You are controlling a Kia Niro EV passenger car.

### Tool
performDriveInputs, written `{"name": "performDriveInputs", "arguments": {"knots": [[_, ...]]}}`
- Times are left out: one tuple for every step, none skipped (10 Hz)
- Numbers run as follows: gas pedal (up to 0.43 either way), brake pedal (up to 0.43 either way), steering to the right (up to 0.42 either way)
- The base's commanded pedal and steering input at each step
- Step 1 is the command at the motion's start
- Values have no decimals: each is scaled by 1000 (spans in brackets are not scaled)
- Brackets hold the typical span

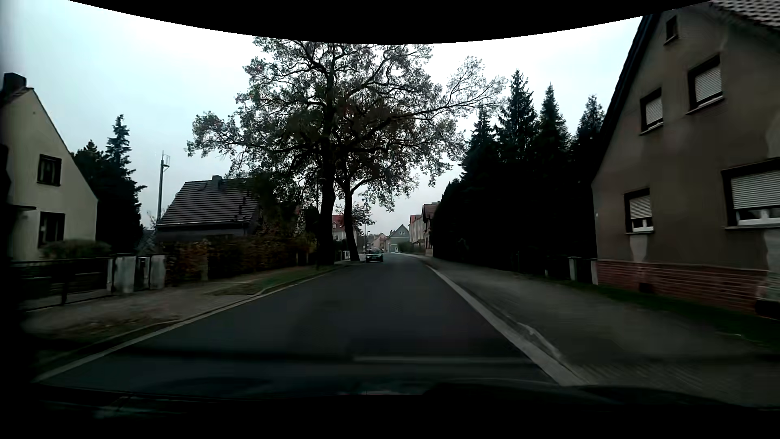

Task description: Follow the waypoints while adhering to traffic rules and regulations

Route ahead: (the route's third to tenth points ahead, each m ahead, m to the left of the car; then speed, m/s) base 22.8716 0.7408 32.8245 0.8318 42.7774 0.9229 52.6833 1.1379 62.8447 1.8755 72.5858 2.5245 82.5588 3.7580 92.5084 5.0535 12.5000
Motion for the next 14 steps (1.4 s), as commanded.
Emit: {"name": "performDriveInputs", "arguments": {"knots": [[169,0,-2],[169,0,-2],[169,0,-1],[169,0,-1],[169,0,-1],[169,0,-1],[169,0,-1],[169,0,-1],[169,0,-1],[169,0,-1],[169,0,-1],[169,0,-1],[169,0,-1],[169,0,-1]]}}
